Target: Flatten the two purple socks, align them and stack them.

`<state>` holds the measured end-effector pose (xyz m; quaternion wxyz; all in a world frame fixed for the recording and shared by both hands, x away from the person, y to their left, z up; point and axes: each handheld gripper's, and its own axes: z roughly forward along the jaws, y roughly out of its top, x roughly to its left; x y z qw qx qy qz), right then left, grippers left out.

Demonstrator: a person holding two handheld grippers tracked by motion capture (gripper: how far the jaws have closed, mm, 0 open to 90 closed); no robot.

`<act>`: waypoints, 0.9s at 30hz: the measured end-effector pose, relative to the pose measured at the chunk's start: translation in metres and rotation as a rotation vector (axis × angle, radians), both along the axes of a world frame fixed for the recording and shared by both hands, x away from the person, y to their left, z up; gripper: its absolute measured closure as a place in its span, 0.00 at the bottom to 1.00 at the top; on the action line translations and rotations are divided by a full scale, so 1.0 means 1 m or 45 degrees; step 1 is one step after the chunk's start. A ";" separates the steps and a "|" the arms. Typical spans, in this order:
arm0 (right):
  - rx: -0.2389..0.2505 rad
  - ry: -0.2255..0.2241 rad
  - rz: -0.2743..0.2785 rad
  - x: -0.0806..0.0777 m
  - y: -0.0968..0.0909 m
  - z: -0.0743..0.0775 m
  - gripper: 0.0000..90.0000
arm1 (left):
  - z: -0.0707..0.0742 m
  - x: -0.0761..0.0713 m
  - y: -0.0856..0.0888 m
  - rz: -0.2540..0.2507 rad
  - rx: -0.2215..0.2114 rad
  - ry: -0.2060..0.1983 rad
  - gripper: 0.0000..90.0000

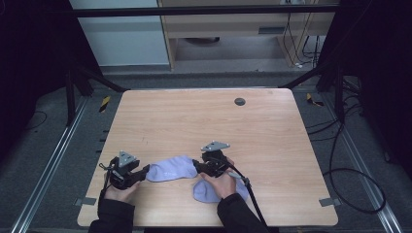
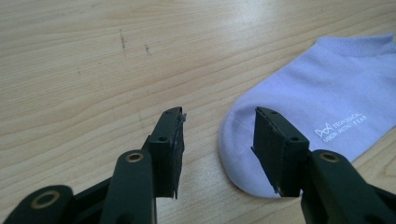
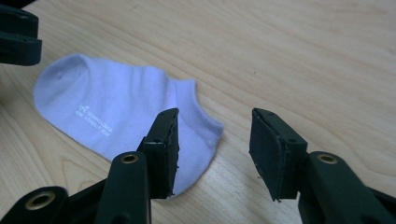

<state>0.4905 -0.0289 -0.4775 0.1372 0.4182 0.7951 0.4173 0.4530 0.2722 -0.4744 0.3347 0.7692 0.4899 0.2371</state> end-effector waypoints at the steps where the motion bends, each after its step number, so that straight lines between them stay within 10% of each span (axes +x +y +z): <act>1: -0.006 0.020 -0.002 0.002 0.003 -0.003 0.59 | -0.001 0.000 -0.001 -0.003 0.003 0.006 0.60; 18: -0.102 0.048 0.037 0.006 0.023 -0.020 0.70 | -0.016 0.008 -0.006 0.004 0.027 0.134 0.79; 27: -0.126 0.069 0.030 0.002 0.028 -0.021 0.95 | -0.014 0.008 -0.011 -0.008 0.032 0.155 0.95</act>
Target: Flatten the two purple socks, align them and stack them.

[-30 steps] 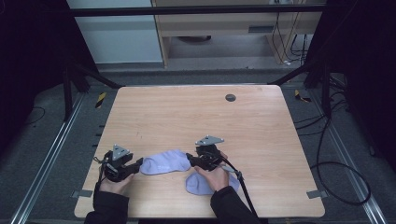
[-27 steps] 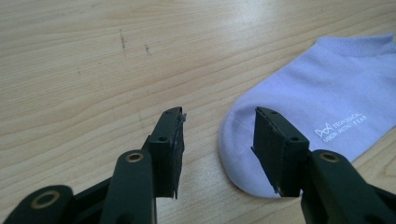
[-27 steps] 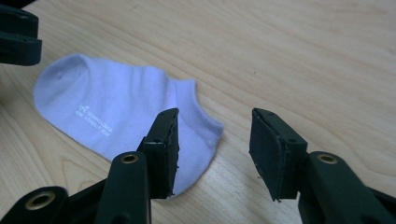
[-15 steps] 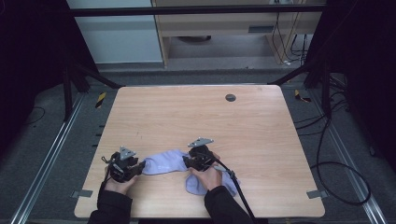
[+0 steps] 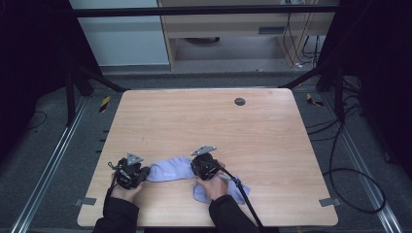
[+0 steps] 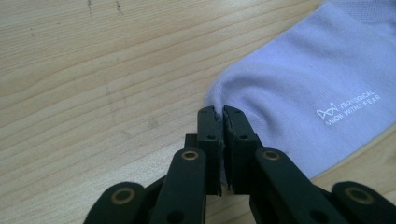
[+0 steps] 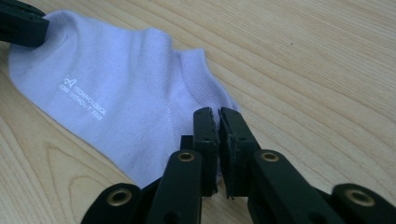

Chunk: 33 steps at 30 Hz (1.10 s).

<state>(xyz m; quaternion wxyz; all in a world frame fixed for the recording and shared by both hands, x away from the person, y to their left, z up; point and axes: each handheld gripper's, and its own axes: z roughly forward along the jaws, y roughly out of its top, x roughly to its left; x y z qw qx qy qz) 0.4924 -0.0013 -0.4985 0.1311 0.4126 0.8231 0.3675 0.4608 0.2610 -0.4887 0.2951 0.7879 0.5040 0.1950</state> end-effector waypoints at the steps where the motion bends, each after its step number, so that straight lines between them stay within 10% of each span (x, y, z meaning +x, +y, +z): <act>1: 0.005 -0.008 0.003 -0.001 0.000 0.001 0.97 | 0.000 0.000 0.000 -0.005 -0.003 0.000 0.96; 17: 0.111 -0.069 0.025 -0.019 -0.037 0.038 0.97 | 0.034 -0.016 -0.016 -0.072 -0.170 -0.139 0.96; 33: 0.118 -0.107 0.004 -0.049 -0.108 0.060 0.97 | 0.047 -0.028 -0.075 -0.258 -0.178 -0.143 0.96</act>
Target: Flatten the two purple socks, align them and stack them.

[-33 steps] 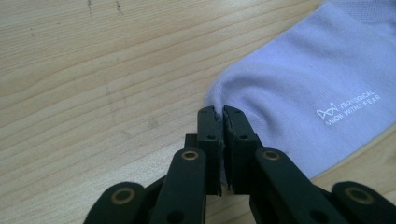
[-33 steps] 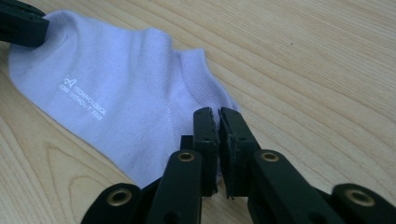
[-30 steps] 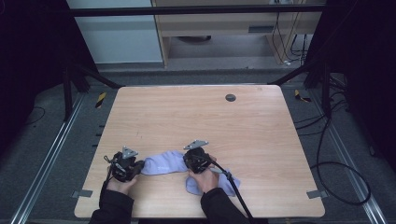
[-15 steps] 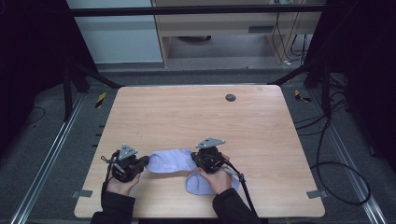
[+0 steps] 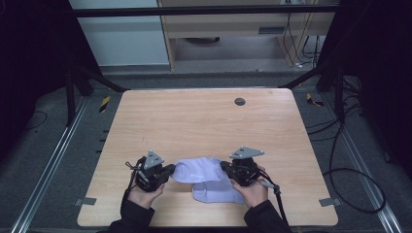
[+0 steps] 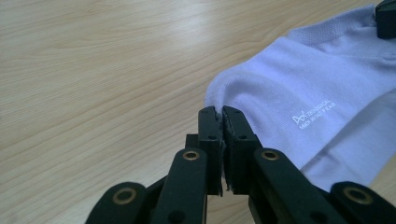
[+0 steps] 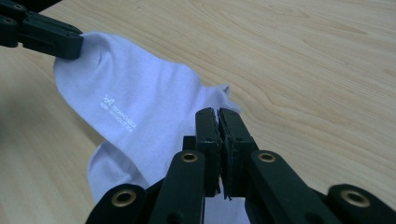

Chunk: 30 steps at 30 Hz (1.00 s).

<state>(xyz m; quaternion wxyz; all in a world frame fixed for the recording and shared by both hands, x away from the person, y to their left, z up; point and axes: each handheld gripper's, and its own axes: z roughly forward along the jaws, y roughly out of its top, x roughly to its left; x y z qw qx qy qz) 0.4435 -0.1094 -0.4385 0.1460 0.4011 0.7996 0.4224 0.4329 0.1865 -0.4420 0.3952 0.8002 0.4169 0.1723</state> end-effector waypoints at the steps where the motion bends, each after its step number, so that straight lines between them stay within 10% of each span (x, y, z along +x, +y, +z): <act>1: 0.002 -0.003 0.003 -0.002 -0.003 0.001 0.97 | 0.001 -0.001 -0.003 -0.007 0.001 0.000 0.96; 30: -0.067 0.027 -0.022 -0.045 -0.052 -0.013 0.97 | -0.019 -0.016 -0.061 -0.197 0.080 0.084 0.96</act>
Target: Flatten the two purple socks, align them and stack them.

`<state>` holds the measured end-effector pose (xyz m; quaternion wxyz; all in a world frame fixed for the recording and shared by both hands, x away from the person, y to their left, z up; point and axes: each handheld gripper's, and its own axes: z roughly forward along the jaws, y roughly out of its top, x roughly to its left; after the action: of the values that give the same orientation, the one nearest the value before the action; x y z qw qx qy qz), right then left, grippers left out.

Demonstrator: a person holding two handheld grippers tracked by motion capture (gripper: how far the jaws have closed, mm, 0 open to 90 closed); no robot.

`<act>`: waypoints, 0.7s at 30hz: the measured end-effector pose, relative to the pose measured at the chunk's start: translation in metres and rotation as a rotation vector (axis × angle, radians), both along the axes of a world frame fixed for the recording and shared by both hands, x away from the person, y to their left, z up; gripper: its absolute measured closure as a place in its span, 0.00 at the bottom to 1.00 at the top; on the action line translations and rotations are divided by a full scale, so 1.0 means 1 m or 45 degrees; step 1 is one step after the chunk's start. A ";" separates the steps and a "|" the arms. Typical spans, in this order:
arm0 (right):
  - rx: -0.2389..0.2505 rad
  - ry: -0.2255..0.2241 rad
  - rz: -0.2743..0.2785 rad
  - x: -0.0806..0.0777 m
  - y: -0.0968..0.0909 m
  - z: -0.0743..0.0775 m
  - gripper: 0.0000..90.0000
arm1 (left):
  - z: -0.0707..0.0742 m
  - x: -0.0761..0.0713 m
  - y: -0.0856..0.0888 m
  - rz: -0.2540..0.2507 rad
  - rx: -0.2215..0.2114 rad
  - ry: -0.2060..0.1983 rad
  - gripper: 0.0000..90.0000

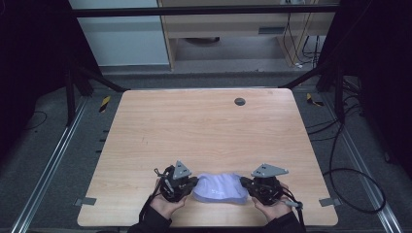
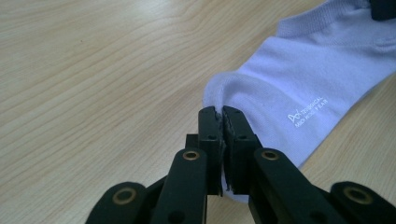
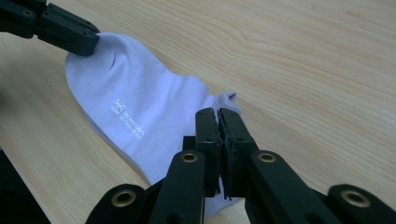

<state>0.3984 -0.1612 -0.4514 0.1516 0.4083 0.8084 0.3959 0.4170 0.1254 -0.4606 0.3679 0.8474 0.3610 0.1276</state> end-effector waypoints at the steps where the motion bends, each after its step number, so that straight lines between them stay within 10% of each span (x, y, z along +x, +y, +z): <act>1: -0.002 0.004 -0.004 0.000 -0.001 -0.001 0.97 | -0.001 0.000 -0.001 0.002 0.004 0.002 0.96; 21: -0.070 0.114 -0.018 0.007 -0.003 -0.026 0.96 | -0.020 -0.001 -0.003 -0.023 0.096 0.072 0.96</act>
<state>0.4049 -0.1641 -0.4777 0.1294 0.4270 0.8221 0.3538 0.4164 0.1221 -0.4803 0.3266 0.8671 0.3586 0.1136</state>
